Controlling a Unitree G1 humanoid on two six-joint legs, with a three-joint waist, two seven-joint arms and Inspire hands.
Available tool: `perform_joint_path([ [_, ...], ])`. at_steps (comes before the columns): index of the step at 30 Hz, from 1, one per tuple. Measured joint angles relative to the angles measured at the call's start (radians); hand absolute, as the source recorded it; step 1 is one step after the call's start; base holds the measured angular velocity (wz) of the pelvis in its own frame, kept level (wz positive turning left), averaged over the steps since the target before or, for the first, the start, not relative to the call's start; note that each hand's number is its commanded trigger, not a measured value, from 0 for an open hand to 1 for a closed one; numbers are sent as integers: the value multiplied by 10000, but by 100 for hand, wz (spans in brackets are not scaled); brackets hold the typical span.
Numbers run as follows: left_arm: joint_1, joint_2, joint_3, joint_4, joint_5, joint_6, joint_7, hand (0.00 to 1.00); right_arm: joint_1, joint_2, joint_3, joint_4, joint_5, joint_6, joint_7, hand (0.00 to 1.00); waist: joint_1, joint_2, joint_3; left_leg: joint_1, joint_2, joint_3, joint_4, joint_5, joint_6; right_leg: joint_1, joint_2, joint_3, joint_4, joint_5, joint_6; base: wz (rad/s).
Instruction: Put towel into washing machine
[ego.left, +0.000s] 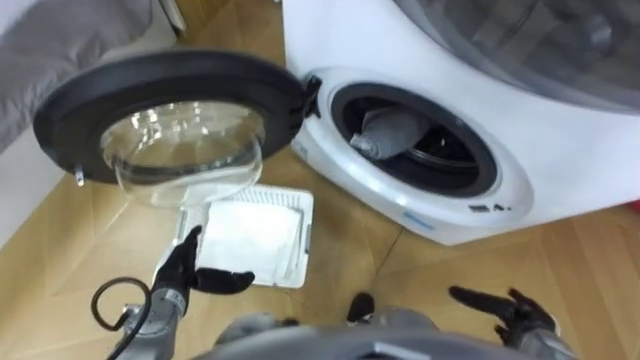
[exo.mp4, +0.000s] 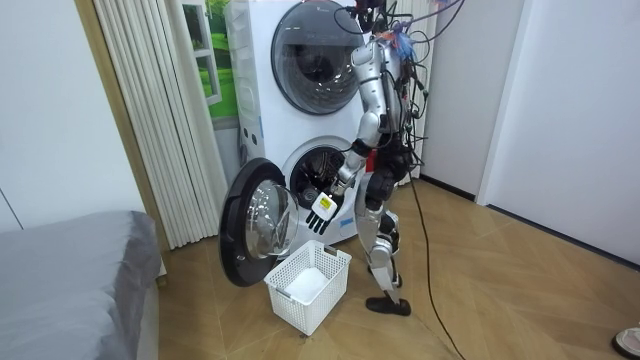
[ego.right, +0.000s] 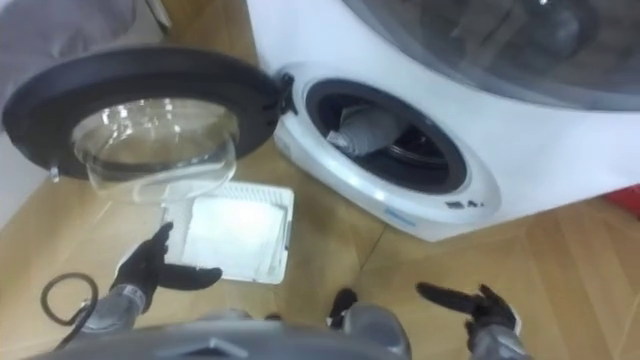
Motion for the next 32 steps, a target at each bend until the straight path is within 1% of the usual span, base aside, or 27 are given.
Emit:
perform_joint_path([
  [1,45,-14,87,97,54,-23,25,0,14,11,16,14,-129,2,54,0,1,24,-1,97,10,-2,-53,-5,-14,89,18,5,-5,0,0,0],
  [2,191,-10,179,207,56,-36,92,0,107,32,16,0,-322,-1,157,0,1,60,-5,284,25,-1,-155,-21,-48,213,46,4,1,-3,-2,-3],
  [3,362,-12,299,226,53,-62,170,0,171,45,15,-19,-487,-10,274,0,-12,77,11,432,25,0,-295,-16,-66,299,80,12,-4,-6,-4,-4],
  [4,436,-13,361,263,53,-73,225,0,196,50,15,-15,-569,-9,346,0,-18,79,5,497,23,1,-351,-13,-72,325,101,14,-1,-6,-5,-5],
  [7,627,-44,801,456,55,-70,470,0,389,126,9,-27,-853,13,469,0,-19,28,5,631,30,-2,-409,-10,-93,487,173,0,-14,-9,-10,0],
  [9,686,-62,924,767,23,-45,584,0,549,189,14,-27,-853,126,493,0,-4,0,14,763,31,-3,-450,-11,-95,626,190,-1,-70,-9,-10,0],
  [10,684,-78,964,854,23,-19,586,0,577,203,13,-26,-856,154,517,0,-2,-7,4,778,29,-3,-451,-12,-97,669,194,-3,-128,-8,-10,0],
  [12,676,-193,1193,1138,42,41,593,0,596,246,0,-27,-898,200,566,0,-4,-53,-6,785,24,-2,-444,-12,-98,690,201,30,-166,-8,-10,0],
  [13,675,-232,1266,1199,47,87,595,0,599,247,-1,-27,-942,215,578,0,-7,-55,-7,796,24,-2,-442,-12,-98,703,202,35,-167,-8,-10,0],
  [14,628,-258,1273,1333,68,166,586,0,649,247,-20,-26,-994,230,672,0,-13,-57,7,860,26,-19,-442,-12,-98,772,208,38,-179,-8,-9,0],
  [15,569,-278,1275,1523,125,195,563,0,639,246,-20,-37,-1026,235,772,0,2,-11,28,933,31,-33,-461,-18,-108,842,220,50,-182,-9,-8,0],
  [16,548,-283,1280,1573,131,238,539,0,643,246,-21,-55,-1064,239,800,0,2,-15,17,959,36,-36,-469,-22,-115,867,228,57,-183,-10,-7,0],
  [17,549,-293,1288,1583,132,325,508,0,649,245,-21,-69,-1136,255,873,0,7,-4,38,1076,39,-32,-550,-23,-116,940,248,82,-187,-11,-5,0],
  [20,541,-304,1351,1657,129,553,450,0,639,244,-17,-57,-1168,432,990,0,30,-7,41,1328,49,-30,-622,-29,-129,1164,282,154,-209,-25,9,-1],
  [23,529,-308,1636,1672,132,746,429,0,626,246,-18,-2,-1185,523,1132,0,48,-49,37,1442,44,-28,-661,-30,-131,1282,297,200,-268,-25,11,0],
  [24,488,-287,1659,1762,132,818,430,0,619,246,-16,4,-1185,641,1184,0,59,-75,34,1466,39,-28,-662,-31,-132,1322,306,253,-311,-25,12,0],
  [27,367,-271,1664,1944,209,1051,378,0,578,249,-18,16,-1184,820,1344,0,57,-108,33,1524,39,-77,-661,-38,-142,1394,317,304,-333,-25,13,1],
  [32,248,-271,1739,2172,354,1228,247,0,563,247,-18,52,-1190,966,1538,0,84,-162,56,1560,42,-161,-660,-40,-146,1451,321,300,-336,-25,13,2],
])
